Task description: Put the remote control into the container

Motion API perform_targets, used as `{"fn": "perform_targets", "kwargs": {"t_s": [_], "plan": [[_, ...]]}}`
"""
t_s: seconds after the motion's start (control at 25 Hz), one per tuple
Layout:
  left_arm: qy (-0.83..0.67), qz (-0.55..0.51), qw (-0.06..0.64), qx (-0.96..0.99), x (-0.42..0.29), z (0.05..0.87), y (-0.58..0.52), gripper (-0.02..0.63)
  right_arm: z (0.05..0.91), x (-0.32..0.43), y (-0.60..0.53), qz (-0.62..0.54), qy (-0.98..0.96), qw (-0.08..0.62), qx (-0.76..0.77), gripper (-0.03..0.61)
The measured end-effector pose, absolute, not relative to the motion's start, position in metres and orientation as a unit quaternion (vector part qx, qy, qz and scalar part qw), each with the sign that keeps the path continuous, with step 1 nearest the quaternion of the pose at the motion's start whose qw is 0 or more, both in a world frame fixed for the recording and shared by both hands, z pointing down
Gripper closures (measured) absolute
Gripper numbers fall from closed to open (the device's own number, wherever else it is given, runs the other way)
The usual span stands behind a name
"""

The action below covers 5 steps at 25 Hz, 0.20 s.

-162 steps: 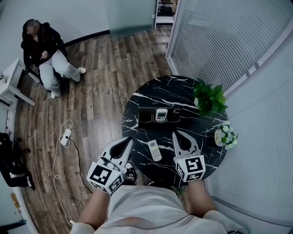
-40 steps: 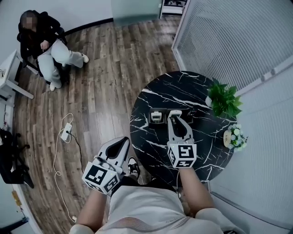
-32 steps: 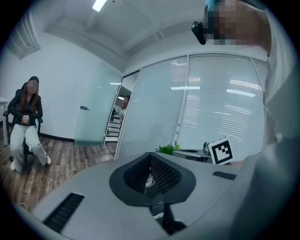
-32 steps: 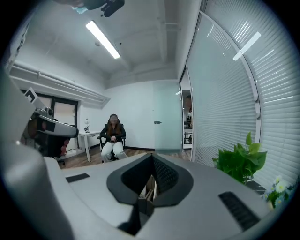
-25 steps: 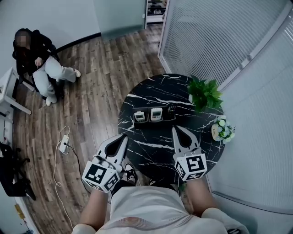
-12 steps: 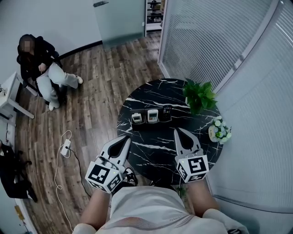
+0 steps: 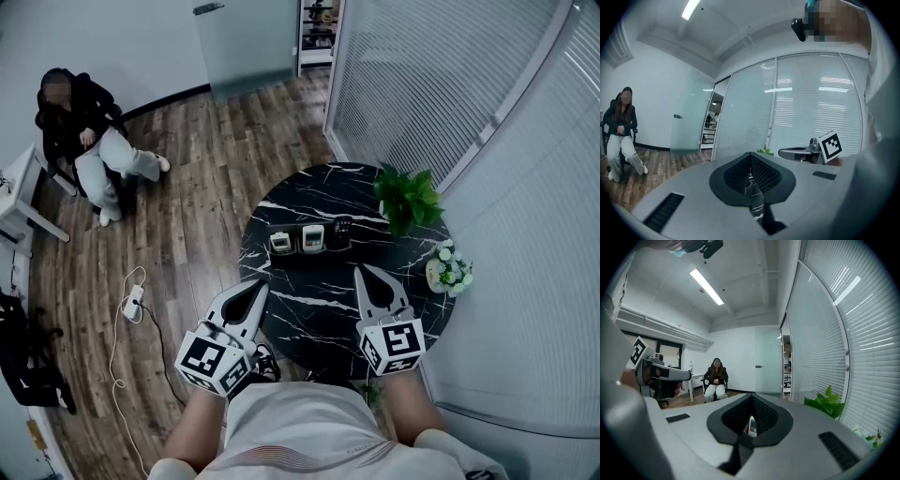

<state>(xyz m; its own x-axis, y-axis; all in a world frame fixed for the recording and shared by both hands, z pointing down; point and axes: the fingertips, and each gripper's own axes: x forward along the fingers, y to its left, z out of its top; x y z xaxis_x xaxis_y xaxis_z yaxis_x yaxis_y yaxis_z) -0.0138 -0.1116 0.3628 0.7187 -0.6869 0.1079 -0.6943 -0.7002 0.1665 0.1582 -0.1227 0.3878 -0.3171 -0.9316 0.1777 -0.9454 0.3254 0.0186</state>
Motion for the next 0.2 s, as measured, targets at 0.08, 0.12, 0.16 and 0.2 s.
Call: {"fn": "perform_targets", "kwargs": {"t_s": [0.08, 0.12, 0.16, 0.2], "plan": [[-0.375, 0.019, 0.098, 0.922, -0.015, 0.3627, -0.112, 0.604, 0.3878, 0.157, -0.1231, 0.044, -0.81, 0.079, 0.579, 0.568], [-0.375, 0.019, 0.098, 0.922, -0.0156, 0.3629, -0.1123, 0.604, 0.3881, 0.1564, -0.1232, 0.044, -0.81, 0.08, 0.579, 0.568], [-0.375, 0.019, 0.098, 0.922, -0.0162, 0.363, -0.1125, 0.604, 0.3884, 0.1558, -0.1234, 0.044, -0.81, 0.08, 0.579, 0.568], [-0.375, 0.019, 0.099, 0.922, -0.0167, 0.3633, -0.1127, 0.604, 0.3888, 0.1551, -0.1234, 0.045, -0.81, 0.08, 0.579, 0.568]]}}
